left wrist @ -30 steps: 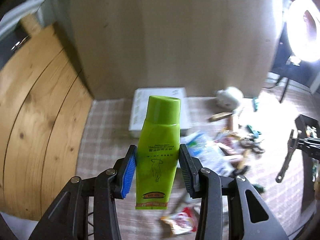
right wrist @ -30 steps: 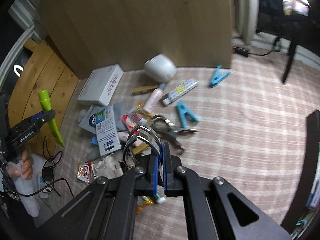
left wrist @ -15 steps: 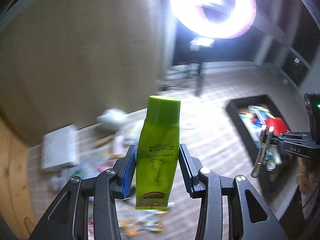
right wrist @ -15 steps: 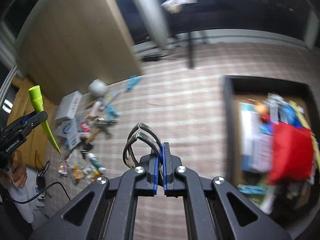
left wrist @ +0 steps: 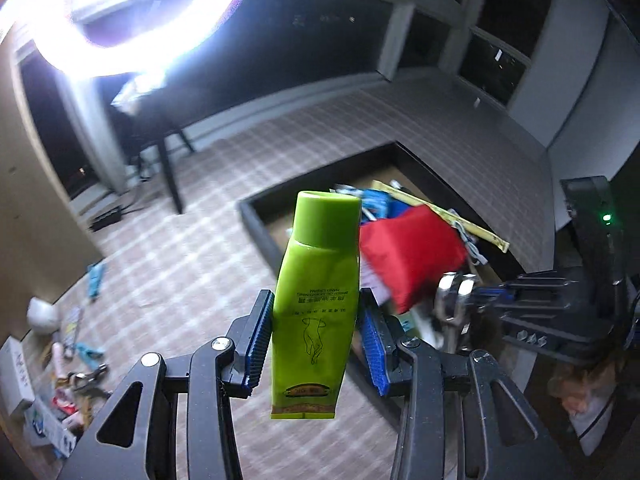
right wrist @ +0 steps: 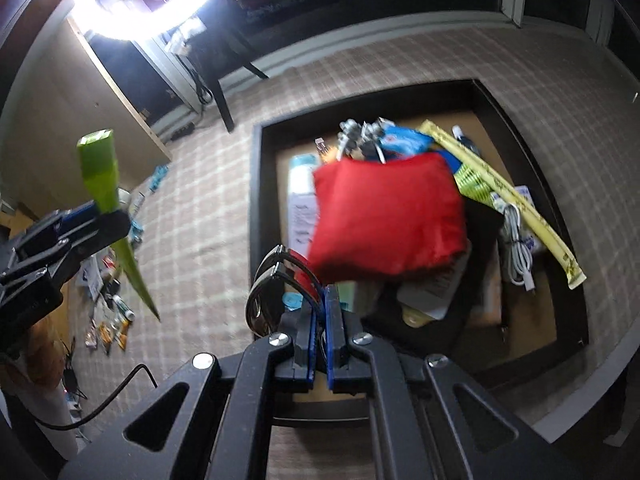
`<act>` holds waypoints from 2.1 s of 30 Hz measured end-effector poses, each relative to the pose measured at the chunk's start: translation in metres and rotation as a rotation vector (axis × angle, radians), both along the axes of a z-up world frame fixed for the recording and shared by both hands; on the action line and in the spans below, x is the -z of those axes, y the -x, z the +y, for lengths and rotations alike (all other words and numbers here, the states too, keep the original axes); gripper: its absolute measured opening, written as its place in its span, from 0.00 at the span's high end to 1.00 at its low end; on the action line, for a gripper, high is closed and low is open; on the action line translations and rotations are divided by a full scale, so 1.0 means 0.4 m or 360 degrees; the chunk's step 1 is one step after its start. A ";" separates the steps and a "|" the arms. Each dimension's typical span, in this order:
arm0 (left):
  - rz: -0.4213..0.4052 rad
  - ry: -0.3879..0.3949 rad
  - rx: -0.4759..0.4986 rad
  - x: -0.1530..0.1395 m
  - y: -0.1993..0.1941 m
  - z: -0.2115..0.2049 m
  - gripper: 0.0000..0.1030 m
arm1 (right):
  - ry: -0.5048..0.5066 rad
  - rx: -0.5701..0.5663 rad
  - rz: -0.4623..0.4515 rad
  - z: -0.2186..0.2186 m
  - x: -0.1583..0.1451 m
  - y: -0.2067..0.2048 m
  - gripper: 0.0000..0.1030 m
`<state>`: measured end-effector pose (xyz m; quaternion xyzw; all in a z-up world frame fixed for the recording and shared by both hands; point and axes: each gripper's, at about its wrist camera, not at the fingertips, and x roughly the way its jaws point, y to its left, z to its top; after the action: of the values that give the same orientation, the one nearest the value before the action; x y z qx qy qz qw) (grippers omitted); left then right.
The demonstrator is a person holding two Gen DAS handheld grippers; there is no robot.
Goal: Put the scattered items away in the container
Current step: 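Carry the green bottle and metal clip with both grippers to the dark tray, then release the green bottle and metal clip into the tray with both grippers, then grasp the silver metal clip with the left gripper while the right gripper grasps a blue clothespin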
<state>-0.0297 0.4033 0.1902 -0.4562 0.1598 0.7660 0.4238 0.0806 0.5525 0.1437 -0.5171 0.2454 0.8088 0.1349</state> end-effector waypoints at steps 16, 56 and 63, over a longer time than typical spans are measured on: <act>-0.0131 0.0058 0.0067 0.075 0.023 0.251 0.61 | -0.0139 0.0199 -0.0078 0.264 0.077 0.166 0.96; -0.0104 0.0175 -0.0635 0.115 0.225 -0.296 0.58 | -0.0123 -0.0414 0.0058 -0.118 0.014 0.315 0.77; -0.0229 0.0181 -0.1010 0.187 0.322 -0.521 0.58 | -0.0085 -0.0681 0.0076 -0.312 0.041 0.458 0.77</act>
<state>-0.1585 0.1947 0.1156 -0.5591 0.0219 0.8155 0.1482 -0.1025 0.4278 0.1275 -0.5343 0.1118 0.8372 -0.0321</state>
